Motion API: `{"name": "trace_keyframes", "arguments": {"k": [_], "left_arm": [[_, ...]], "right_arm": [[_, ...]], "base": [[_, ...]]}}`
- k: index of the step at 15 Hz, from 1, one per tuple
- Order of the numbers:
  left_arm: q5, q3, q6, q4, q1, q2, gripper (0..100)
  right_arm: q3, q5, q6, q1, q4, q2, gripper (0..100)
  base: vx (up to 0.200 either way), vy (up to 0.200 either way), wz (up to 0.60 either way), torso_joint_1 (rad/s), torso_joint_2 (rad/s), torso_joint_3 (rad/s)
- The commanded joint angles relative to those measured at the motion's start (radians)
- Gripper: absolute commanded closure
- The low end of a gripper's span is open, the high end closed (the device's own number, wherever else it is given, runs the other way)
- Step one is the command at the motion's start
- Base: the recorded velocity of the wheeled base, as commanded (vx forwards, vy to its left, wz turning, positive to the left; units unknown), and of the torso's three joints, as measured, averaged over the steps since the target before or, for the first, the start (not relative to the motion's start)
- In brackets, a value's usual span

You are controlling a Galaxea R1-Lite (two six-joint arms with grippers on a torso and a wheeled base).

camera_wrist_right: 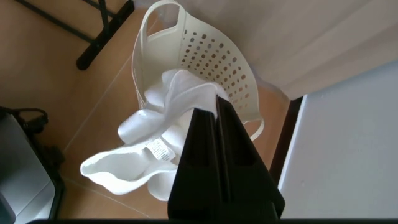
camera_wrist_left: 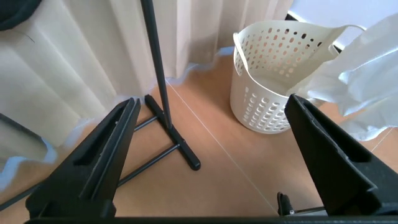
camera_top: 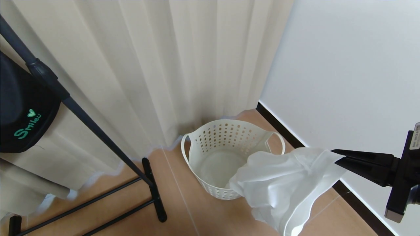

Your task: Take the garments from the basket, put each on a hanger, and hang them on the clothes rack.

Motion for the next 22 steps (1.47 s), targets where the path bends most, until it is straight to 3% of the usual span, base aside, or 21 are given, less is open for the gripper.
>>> {"name": "trace_keyframes", "arguments": {"k": [1, 11, 22], "left_arm": [[-0.001, 0.0, 0.0, -0.001, 0.0, 0.001, 0], [0.001, 0.0, -0.003, -0.001, 0.0, 0.001, 0], [0.001, 0.0, -0.002, -0.001, 0.0, 0.001, 0]], "right_arm": [[-0.002, -0.001, 0.024, 0.0, 0.001, 0.01, 100], [-0.001, -0.001, 0.037, 0.0, 0.001, 0.021, 100], [0.002, -0.001, 0.037, 0.0, 0.001, 0.021, 100]], "base": [[0.0, 0.0, 0.0, 0.012, -0.03, 0.159], [0.0, 0.0, 0.0, 0.087, -0.4, -0.117], [0.0, 0.0, 0.0, 0.182, -0.51, -0.207]]}}
